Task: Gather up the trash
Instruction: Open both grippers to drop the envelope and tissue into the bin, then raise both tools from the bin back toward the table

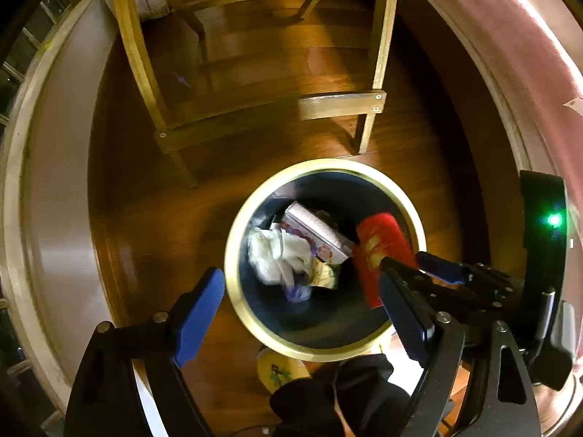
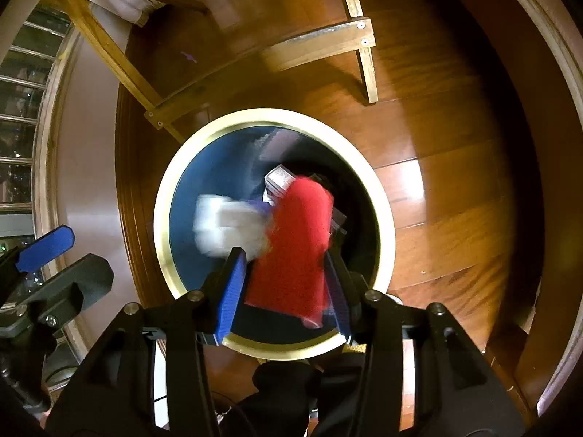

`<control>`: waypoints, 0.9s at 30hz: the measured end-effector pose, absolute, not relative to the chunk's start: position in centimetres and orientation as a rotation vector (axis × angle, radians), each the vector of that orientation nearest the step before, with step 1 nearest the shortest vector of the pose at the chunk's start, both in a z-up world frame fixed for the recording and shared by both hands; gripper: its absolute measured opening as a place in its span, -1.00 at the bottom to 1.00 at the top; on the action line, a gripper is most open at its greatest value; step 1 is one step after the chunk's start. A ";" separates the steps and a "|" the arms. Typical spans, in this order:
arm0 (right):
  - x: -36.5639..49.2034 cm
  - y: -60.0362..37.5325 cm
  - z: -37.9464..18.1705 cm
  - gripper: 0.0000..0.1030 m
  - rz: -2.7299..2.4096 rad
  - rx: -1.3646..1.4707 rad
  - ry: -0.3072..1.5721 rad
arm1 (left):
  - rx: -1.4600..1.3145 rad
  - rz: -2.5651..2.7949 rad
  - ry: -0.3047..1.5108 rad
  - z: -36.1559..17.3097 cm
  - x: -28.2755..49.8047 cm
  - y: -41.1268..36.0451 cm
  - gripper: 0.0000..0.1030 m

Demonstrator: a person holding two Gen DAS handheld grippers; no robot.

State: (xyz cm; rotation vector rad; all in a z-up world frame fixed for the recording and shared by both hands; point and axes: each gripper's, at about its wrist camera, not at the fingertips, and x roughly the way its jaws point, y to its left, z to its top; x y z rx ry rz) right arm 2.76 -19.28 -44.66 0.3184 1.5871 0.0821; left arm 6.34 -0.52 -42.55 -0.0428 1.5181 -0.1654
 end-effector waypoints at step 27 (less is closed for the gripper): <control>2.1 -17.4 -15.1 -0.19 0.130 0.350 1.366 | -0.059 -0.157 1.272 -12.0 5.3 3.1 0.86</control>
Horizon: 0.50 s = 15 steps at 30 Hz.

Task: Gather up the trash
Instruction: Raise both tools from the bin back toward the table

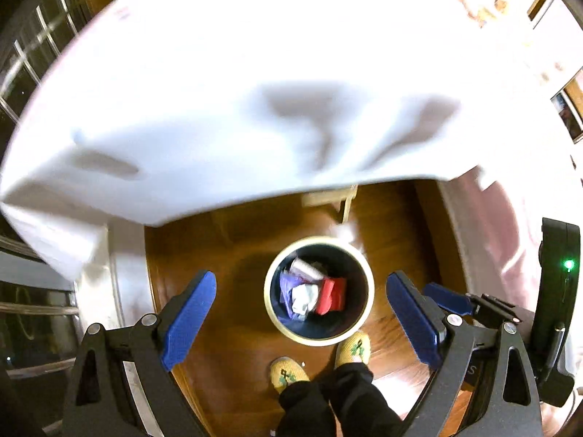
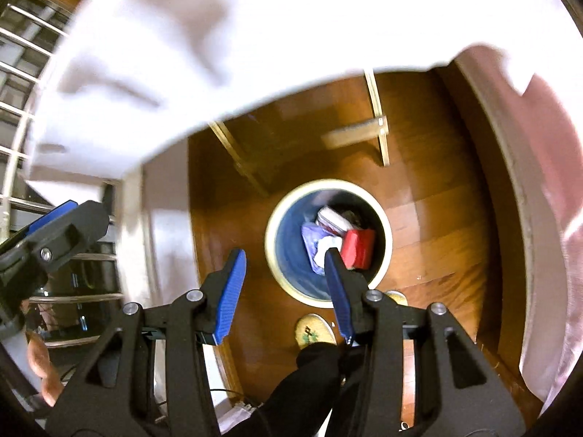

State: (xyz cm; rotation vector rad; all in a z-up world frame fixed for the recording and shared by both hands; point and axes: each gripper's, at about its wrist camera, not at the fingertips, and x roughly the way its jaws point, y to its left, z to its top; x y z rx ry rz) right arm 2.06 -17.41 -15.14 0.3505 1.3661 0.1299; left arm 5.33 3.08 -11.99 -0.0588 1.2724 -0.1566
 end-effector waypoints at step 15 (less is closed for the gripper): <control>0.6 -15.1 5.2 -0.19 0.176 0.287 1.166 | -0.051 -0.218 1.044 8.3 2.4 5.8 0.86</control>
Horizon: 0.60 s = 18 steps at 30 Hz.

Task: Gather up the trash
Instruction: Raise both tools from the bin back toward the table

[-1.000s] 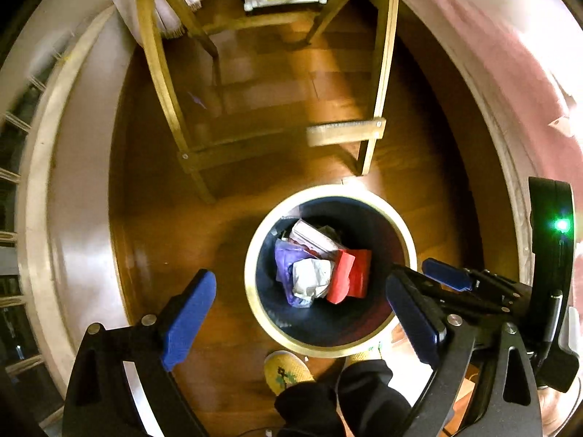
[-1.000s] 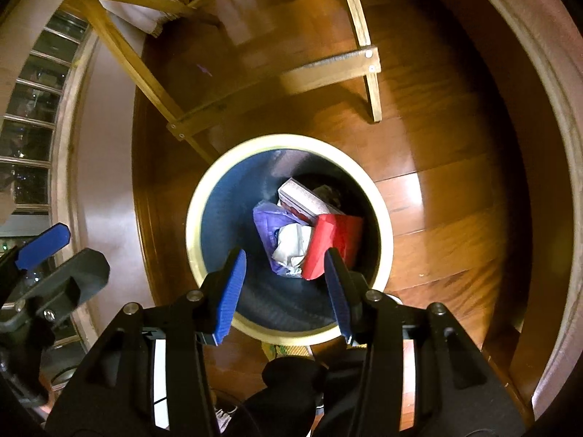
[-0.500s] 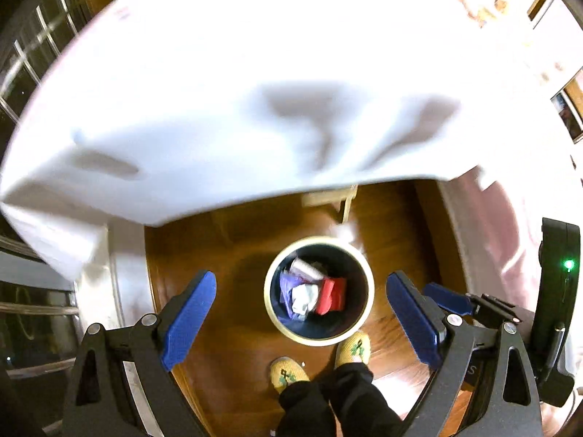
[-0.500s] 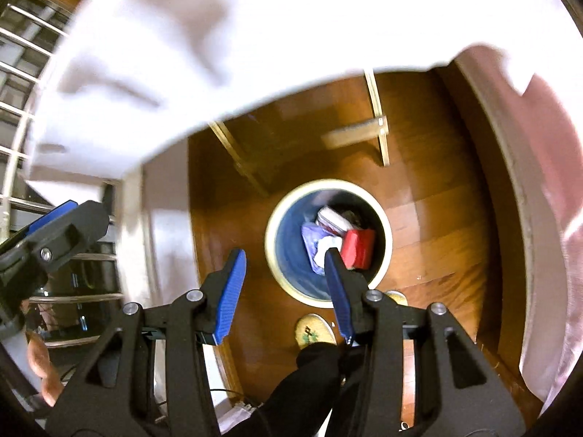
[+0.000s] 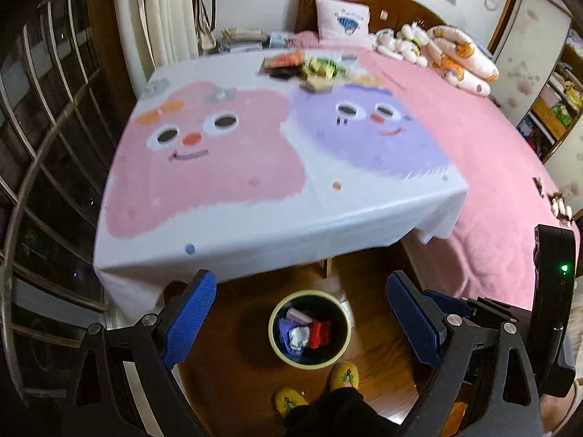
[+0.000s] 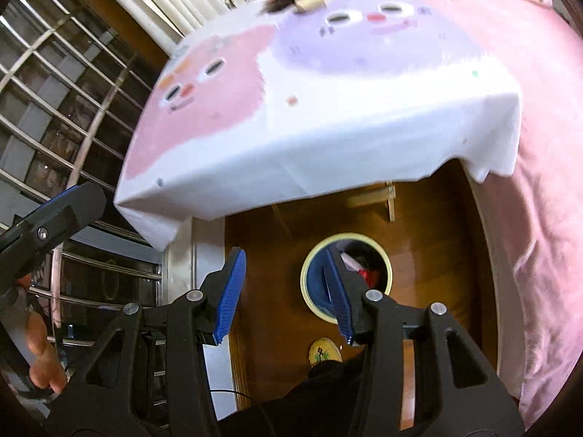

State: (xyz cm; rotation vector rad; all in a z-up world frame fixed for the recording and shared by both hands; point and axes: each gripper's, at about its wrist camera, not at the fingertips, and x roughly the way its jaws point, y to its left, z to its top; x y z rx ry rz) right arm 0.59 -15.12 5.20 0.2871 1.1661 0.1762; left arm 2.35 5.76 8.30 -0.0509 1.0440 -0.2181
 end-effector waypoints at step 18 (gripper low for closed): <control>5.8 -14.4 16.2 -0.19 0.130 0.194 0.941 | -0.049 -0.168 0.920 16.9 7.1 9.3 0.86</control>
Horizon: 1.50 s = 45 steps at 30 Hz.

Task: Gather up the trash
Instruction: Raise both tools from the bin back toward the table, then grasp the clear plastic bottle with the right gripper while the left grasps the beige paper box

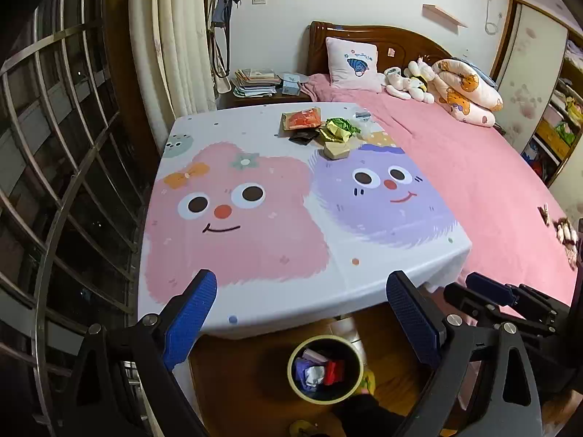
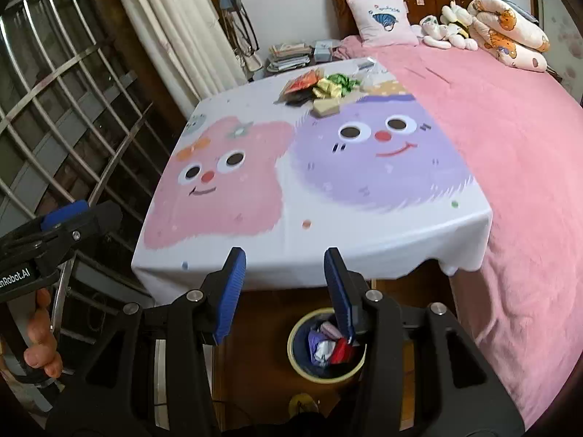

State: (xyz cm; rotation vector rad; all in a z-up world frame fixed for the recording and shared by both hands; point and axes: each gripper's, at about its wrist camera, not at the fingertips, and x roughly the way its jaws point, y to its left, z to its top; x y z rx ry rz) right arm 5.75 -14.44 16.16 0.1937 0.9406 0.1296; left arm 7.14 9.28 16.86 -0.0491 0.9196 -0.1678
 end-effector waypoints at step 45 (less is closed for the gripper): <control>60.1 -33.8 -1.3 -0.19 0.241 0.182 1.117 | -0.261 0.173 1.212 -3.7 56.4 -9.2 0.86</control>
